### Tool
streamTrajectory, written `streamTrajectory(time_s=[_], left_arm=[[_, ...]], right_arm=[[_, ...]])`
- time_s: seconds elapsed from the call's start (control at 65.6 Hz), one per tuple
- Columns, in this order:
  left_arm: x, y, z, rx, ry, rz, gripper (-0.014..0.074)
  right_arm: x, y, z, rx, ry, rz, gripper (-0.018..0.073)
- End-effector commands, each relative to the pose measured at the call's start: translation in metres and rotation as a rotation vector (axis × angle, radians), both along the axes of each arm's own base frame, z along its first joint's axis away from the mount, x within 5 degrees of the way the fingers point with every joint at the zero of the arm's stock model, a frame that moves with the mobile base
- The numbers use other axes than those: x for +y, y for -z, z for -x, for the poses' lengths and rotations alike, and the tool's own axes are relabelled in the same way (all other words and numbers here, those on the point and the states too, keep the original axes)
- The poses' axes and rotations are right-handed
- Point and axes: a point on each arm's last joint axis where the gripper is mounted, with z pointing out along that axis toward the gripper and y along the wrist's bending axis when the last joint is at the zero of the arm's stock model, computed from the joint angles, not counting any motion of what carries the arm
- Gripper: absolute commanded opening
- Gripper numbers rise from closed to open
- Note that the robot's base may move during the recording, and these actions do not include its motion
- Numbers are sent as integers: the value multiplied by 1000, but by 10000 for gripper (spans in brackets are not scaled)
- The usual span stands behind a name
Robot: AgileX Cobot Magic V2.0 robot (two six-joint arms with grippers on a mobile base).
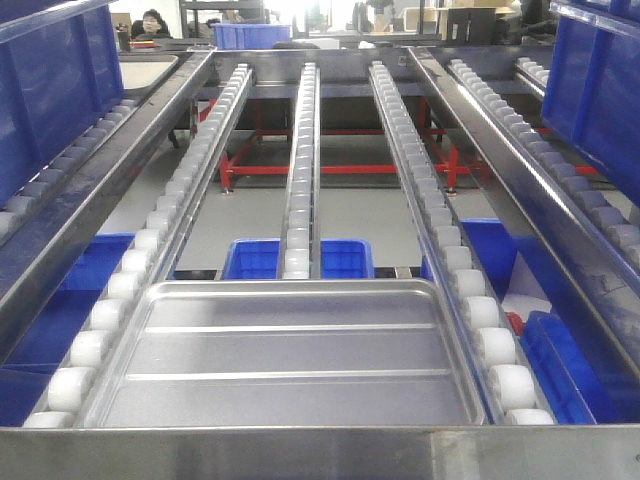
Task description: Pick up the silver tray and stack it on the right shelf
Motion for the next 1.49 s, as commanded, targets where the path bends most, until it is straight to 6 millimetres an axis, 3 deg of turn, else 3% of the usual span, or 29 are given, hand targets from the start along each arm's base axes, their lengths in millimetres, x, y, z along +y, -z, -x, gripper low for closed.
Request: streamTrajectory(time_s=[0.0, 0.564, 0.778, 1.037, 1.266, 1.48], left_arm=[[0, 0, 1, -71, 0, 3, -91], [0, 0, 1, -71, 0, 3, -91], [0, -8, 2, -163, 0, 8, -91], [0, -15, 3, -132, 0, 6, -91], [0, -31, 9, 77, 0, -4, -91], [0, -49, 10, 236, 6, 4, -91]], right_arm=[[1, -9, 3, -105, 1, 14, 48], [1, -9, 3, -105, 1, 14, 48], [1, -9, 3, -107, 0, 15, 48], [0, -13, 4, -82, 5, 12, 48], [-2, -38, 1, 163, 30, -11, 48], [-6, -60, -22, 408, 43, -32, 48]])
